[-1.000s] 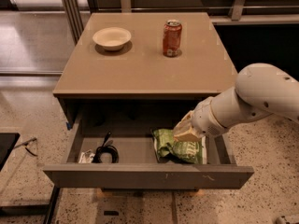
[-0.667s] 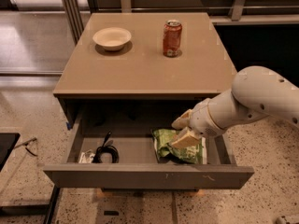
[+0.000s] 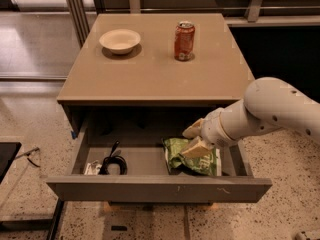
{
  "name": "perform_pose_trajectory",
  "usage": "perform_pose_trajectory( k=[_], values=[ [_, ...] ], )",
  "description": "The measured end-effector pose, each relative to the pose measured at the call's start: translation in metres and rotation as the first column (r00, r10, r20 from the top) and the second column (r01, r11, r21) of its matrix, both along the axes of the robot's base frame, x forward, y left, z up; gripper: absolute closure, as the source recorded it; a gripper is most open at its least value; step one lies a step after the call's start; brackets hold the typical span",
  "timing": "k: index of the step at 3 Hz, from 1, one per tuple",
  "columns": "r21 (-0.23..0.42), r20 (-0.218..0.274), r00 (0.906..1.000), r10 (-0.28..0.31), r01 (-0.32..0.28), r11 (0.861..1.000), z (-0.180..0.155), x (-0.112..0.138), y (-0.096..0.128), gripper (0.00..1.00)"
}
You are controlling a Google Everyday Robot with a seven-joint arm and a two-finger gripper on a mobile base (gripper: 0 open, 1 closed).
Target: Pick green jalapeno chip bag from top drawer and place on counter
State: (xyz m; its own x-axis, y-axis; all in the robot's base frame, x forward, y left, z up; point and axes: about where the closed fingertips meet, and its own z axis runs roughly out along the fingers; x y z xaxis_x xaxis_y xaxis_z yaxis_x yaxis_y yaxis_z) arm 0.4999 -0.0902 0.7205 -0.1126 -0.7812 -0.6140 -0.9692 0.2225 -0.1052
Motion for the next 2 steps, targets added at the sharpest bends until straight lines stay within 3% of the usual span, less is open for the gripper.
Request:
perform_pose_trajectory(
  k=[2],
  values=[
    [-0.029, 0.011, 0.9999, 0.002, -0.002, 1.0, -0.031, 0.018, 0.001, 0.29]
  ],
)
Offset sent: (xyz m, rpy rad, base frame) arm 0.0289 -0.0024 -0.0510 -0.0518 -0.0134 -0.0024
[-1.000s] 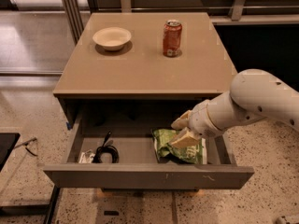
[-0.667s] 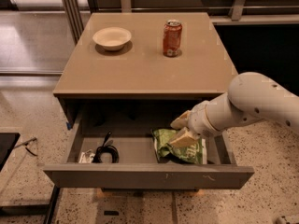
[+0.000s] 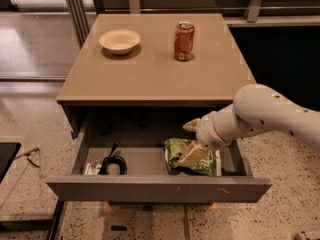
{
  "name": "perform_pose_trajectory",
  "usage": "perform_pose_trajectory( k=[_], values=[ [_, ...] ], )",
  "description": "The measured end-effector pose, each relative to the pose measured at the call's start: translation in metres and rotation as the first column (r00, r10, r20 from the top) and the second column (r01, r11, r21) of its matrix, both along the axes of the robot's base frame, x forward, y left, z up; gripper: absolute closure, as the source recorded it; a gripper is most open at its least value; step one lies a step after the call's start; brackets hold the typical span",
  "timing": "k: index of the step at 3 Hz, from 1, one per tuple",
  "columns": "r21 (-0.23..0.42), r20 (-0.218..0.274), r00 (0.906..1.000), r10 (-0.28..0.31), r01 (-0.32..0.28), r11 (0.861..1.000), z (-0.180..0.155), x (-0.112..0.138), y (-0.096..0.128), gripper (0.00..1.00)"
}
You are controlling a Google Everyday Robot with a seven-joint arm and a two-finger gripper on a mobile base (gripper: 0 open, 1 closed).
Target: Pick green jalapeno chip bag from top drawer and place on counter
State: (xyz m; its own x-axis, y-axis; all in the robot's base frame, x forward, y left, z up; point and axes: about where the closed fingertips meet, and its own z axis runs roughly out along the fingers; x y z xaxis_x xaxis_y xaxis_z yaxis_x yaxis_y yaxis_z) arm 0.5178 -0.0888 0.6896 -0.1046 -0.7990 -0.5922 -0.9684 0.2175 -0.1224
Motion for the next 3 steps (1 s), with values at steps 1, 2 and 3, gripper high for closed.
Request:
perform_pose_trajectory(
  k=[1, 2, 3],
  values=[
    [-0.023, -0.01, 0.9999, 0.003, -0.003, 1.0, -0.018, 0.006, -0.001, 0.28],
    [-0.041, -0.028, 0.9996, 0.008, -0.009, 0.999, -0.037, 0.006, 0.0, 0.28],
    [-0.05, -0.038, 0.9991, 0.018, -0.019, 0.999, -0.054, 0.006, 0.006, 0.3]
  ],
)
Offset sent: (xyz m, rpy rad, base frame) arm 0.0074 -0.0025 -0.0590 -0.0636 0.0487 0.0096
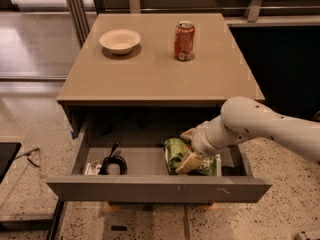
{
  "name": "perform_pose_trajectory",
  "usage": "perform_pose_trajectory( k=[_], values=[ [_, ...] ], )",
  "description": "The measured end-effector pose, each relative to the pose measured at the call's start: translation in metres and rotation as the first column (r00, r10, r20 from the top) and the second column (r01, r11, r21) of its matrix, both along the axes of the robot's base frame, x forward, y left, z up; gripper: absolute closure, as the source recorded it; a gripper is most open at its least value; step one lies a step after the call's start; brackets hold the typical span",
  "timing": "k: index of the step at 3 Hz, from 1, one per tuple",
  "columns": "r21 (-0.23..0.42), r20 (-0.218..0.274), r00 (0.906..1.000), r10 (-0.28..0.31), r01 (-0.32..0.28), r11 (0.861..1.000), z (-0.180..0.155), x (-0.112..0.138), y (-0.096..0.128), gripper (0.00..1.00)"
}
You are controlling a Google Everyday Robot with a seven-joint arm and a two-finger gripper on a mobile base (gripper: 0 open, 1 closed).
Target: Pick green jalapeno chip bag from top drawer and place on counter
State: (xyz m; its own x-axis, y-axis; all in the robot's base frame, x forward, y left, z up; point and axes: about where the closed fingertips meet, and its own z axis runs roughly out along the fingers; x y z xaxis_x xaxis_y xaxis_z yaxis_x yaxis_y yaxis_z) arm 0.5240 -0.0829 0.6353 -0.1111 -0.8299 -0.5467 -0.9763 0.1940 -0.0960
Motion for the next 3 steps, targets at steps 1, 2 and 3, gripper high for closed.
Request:
perform_pose_trajectory(
  k=[1, 2, 3],
  values=[
    [-0.003, 0.005, 1.0, 0.008, -0.008, 1.0, -0.0084, 0.002, 0.0066, 0.52],
    [-0.003, 0.005, 1.0, 0.008, -0.008, 1.0, -0.0084, 0.002, 0.0066, 0.75],
    [-0.003, 0.005, 1.0, 0.008, -0.008, 1.0, -0.0085, 0.0019, 0.0067, 1.0]
  ],
)
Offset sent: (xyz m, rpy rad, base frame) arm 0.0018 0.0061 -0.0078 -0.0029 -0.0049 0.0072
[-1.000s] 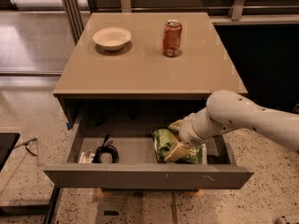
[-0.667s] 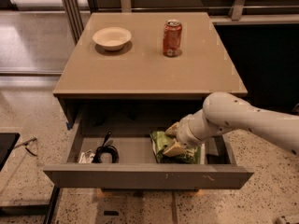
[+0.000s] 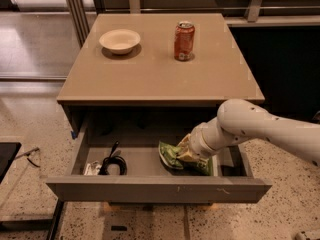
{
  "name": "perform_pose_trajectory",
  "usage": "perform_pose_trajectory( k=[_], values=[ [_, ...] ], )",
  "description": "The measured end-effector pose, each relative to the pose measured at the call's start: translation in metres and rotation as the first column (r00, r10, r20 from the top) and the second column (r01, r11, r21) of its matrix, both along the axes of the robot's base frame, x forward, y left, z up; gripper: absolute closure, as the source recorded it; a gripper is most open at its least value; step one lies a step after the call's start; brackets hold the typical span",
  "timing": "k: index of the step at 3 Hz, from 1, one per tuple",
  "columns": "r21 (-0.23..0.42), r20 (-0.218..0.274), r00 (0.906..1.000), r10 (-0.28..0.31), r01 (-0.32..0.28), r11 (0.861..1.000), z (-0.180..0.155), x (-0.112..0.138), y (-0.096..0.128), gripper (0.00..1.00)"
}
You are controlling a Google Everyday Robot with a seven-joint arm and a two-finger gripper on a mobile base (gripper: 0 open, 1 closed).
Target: Pick green jalapeno chip bag from top drawer and place on counter
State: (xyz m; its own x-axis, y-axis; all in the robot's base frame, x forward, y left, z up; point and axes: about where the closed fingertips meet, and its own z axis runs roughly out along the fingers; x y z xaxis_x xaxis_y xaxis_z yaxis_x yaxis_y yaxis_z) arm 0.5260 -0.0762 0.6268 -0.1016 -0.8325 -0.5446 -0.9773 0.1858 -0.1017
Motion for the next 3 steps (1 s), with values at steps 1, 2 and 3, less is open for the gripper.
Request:
perform_pose_trajectory(
  k=[1, 2, 3],
  values=[
    [0.0, 0.0, 1.0, 0.0, 0.0, 1.0, 0.0, 0.0, 0.0, 1.0],
    [0.019, -0.006, 1.0, 0.002, -0.002, 1.0, 0.007, -0.003, 0.0, 1.0],
    [0.03, -0.002, 1.0, 0.002, -0.002, 1.0, 0.045, -0.01, 0.002, 1.0]
  ],
)
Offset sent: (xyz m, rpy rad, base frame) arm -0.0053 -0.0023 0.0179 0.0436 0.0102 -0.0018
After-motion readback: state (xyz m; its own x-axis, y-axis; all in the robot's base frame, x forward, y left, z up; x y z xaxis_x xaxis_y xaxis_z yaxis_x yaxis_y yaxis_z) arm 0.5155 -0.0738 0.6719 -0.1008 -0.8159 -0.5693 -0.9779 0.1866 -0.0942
